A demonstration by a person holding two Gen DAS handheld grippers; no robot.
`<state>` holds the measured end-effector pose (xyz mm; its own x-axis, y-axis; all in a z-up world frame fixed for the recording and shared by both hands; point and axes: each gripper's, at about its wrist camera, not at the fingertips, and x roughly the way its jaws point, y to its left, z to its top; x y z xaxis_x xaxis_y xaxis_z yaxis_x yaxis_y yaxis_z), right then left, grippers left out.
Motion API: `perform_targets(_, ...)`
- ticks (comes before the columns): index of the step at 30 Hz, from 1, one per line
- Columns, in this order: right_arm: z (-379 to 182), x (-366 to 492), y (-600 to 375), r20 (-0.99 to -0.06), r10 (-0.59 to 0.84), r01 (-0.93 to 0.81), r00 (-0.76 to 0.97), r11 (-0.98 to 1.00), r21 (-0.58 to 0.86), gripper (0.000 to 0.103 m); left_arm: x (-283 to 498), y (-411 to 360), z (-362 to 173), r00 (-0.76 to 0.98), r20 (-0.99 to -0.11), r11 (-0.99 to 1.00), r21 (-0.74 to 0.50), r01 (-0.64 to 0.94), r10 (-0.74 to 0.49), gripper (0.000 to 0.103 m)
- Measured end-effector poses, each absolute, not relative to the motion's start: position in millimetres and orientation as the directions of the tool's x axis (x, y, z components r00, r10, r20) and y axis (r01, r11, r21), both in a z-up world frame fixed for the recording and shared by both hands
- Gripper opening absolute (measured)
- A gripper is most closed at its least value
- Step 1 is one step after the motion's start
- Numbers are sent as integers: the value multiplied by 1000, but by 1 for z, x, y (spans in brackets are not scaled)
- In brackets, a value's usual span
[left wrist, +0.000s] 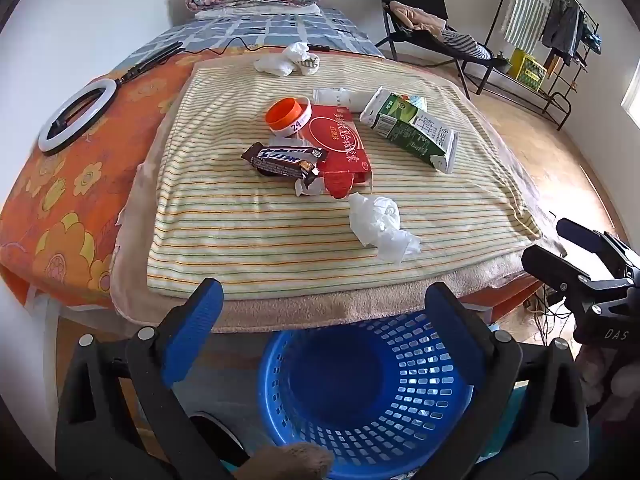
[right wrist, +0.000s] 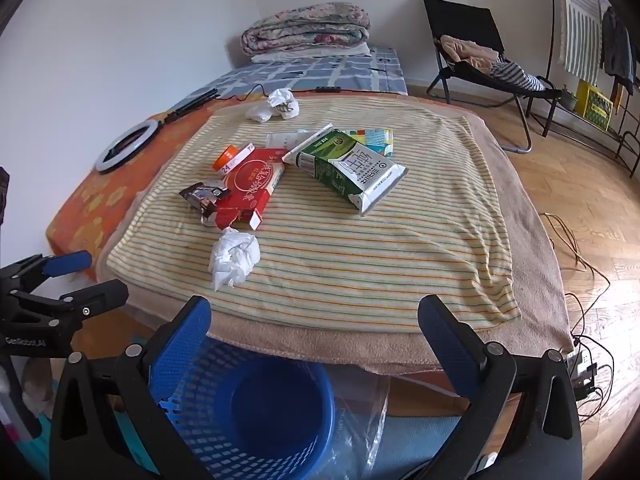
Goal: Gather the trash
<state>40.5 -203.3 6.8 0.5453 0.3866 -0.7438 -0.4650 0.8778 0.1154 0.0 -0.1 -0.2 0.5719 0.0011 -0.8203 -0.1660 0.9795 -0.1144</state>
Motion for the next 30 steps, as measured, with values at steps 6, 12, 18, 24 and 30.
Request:
perform_targets(6, 4, 42, -204, -747, 400, -456, 530, 878, 146, 102, 1, 0, -2, 570, -822, 978, -119, -171, 0, 103)
perform_targets(12, -1, 43, -208, -752, 400, -468, 524, 873, 138, 102, 1, -1, -2, 572, -820, 977, -120, -174, 1, 103)
perform_targets(18, -2, 39, -201, -755, 379, -464, 535, 879, 112, 102, 0, 0, -3, 571, -821, 977, -121, -175, 1, 103)
perform_targets(24, -1, 39, -200, -758, 366, -457, 539, 884, 102, 102, -1, 1, -5, 571, -821, 975, -129, -180, -3, 103)
perform_targets(30, -4, 40, -200, -762, 365, -453, 535, 885, 106, 102, -1, 2, -6, 571, -821, 975, -130, -179, -5, 103)
